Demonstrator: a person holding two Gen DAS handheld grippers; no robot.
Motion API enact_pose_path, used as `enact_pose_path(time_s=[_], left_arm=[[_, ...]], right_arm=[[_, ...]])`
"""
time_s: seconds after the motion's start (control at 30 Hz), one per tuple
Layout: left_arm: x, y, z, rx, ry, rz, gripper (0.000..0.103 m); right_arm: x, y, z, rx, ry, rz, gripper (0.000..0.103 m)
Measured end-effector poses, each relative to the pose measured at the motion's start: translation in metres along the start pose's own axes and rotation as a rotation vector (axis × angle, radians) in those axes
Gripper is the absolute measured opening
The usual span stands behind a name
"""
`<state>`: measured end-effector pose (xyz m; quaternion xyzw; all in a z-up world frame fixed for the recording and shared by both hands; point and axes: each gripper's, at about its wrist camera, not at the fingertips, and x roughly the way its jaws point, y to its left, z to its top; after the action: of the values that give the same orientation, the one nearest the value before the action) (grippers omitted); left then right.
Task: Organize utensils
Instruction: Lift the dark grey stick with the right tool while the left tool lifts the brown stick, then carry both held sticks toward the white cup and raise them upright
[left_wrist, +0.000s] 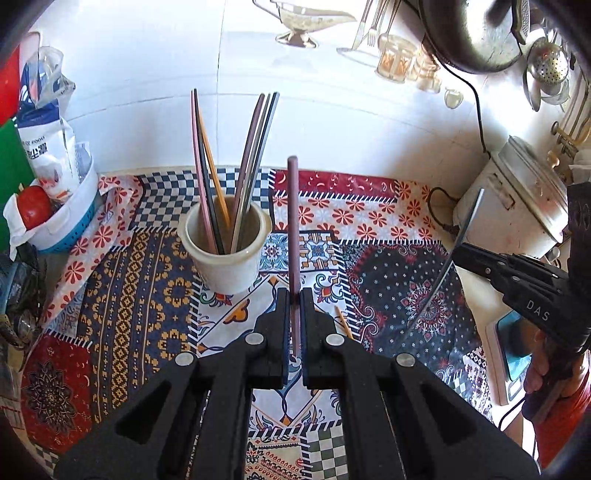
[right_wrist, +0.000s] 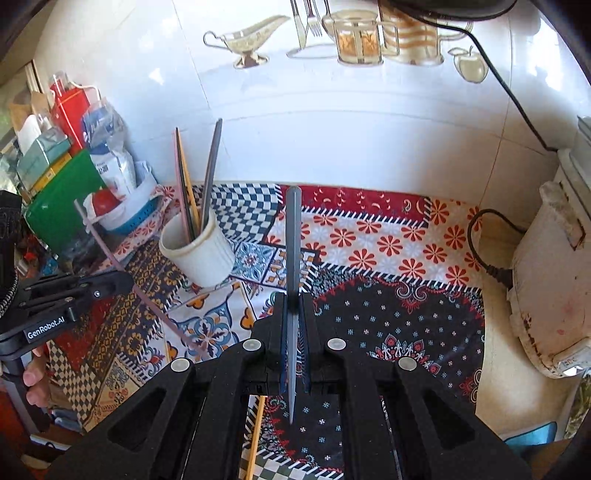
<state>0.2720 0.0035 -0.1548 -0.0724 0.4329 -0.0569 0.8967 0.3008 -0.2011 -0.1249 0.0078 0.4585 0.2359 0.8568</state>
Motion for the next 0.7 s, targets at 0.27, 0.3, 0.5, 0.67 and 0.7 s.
enact_pose_path(time_s=[0.27,0.3,0.5,0.67,0.7], left_arm=[[-0.012,0.000,0.011,-0.007,-0.046,-0.010,0.003],[-0.013,0.000,0.013,-0.008,-0.051,-0.008,0.003],[-0.017,0.007,0.016,-0.026,-0.066,-0.006,0.003],[-0.019,0.015,0.017,-0.037,-0.074,0.016,0.003],[-0.020,0.017,0.017,-0.041,-0.075,0.022,0.003]], right_arm=[[-0.012,0.009,0.014,-0.022,-0.051,0.011,0.002],[-0.009,0.009,0.015,-0.029,-0.042,0.007,0.002],[0.025,-0.002,0.009,-0.005,0.054,-0.023,0.003],[0.070,-0.022,0.003,0.042,0.186,-0.039,0.010],[0.080,-0.026,0.001,0.043,0.207,-0.052,0.012]])
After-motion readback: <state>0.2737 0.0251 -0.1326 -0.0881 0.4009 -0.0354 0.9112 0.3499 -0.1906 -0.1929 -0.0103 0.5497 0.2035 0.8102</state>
